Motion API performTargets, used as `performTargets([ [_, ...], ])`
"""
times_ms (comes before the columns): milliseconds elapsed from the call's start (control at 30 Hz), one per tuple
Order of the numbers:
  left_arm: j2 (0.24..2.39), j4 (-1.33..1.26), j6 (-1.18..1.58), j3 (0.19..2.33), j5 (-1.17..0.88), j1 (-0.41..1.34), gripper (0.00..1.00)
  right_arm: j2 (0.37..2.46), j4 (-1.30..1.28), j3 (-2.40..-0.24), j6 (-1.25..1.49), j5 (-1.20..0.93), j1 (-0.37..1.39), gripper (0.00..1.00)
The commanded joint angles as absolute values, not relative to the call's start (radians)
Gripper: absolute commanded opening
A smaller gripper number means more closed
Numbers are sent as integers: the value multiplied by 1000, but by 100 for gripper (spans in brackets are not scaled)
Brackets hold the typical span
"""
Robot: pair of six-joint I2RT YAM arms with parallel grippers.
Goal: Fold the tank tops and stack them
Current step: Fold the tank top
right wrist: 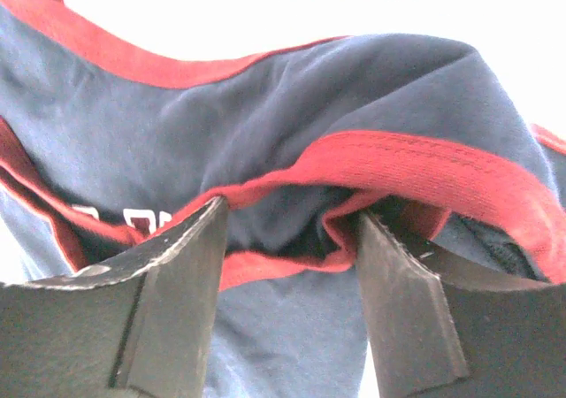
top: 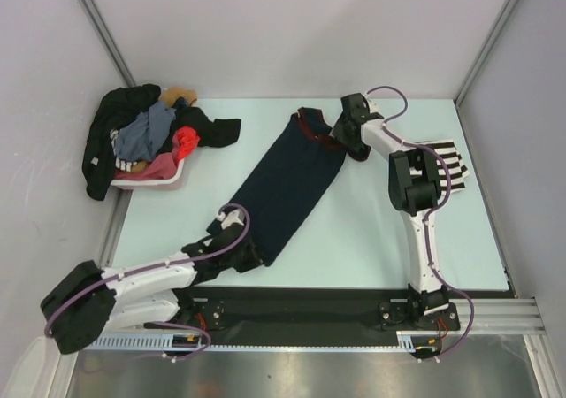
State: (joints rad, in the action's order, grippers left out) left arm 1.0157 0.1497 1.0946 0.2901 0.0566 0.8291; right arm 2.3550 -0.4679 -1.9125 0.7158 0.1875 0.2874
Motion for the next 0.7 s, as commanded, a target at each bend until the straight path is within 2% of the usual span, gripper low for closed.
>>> performTargets([
  [0,1130,88,1204,320,98,934,0,2448,-471,-1992,649,109,261,63],
  [267,1311,5,1324,432,184,1141,0,2559,-494,-2212,612,51,219,73],
  [367,1364,17,1348,505,212,1210,0,2603,-495,-2275,601,22,206,89],
  [400,1380,14,1353,521,213,1224,0,2618,-495,-2310,598,15,204,99],
  [567,1399,3,1396,512,206,1281,0,2628,-386,-2322,587,-98,196,100],
  [667,1411,5,1404,509,201,1293,0,2637,-280,-2313,627,-233,186,90],
])
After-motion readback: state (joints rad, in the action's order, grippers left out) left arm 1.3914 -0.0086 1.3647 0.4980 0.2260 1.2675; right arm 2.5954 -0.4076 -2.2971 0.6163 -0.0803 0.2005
